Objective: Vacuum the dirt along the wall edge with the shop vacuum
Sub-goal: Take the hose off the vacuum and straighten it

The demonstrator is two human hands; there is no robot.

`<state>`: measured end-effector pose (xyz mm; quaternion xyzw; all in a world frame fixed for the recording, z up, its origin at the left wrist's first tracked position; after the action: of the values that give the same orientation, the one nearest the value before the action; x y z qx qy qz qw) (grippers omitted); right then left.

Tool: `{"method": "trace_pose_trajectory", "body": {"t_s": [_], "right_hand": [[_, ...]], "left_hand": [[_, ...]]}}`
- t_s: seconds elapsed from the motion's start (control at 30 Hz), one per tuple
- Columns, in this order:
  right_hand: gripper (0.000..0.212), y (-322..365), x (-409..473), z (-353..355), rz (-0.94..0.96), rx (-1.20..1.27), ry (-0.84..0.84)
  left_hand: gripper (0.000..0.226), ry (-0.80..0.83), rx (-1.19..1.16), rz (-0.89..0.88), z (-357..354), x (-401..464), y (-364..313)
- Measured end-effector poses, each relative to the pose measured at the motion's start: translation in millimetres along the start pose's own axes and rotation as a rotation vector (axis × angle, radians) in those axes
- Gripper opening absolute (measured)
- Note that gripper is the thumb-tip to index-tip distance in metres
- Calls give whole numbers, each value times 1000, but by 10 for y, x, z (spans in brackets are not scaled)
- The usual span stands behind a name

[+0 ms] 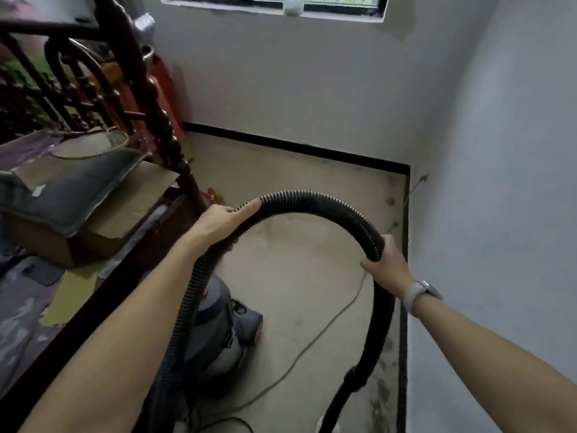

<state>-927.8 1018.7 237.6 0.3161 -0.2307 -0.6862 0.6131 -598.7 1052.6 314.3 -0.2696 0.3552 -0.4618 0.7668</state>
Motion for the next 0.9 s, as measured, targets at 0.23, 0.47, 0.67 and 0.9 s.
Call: {"method": "trace_pose_trajectory", "body": {"t_s": [0.23,0.47,0.67,0.9], "right_hand": [[36,765,1006,-201,324,-309,349],[32,1765,1349,-902,643,-542,585],[59,1666,1854,-1239,551,-169,633],[37,725,2350,-1868,-848,834,516]], "left_hand": [[34,85,-18,100,-198,298,536],[63,-341,746,-370,-245,780,-321],[38,-231,469,-252,-90,1180,-2],[33,-456,331,-372,-163,1145,232]]}}
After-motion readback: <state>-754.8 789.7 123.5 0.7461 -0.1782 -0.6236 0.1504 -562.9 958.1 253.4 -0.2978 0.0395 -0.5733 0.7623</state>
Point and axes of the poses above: each hand's wrist, its own x-axis towards the middle knuckle, its own z-axis out of the back of the hand, y = z × x, the point moved 8 cm from there along x, towards the middle knuckle, and after that the axes turned 4 degrees about -y, right-handed, at the moved point
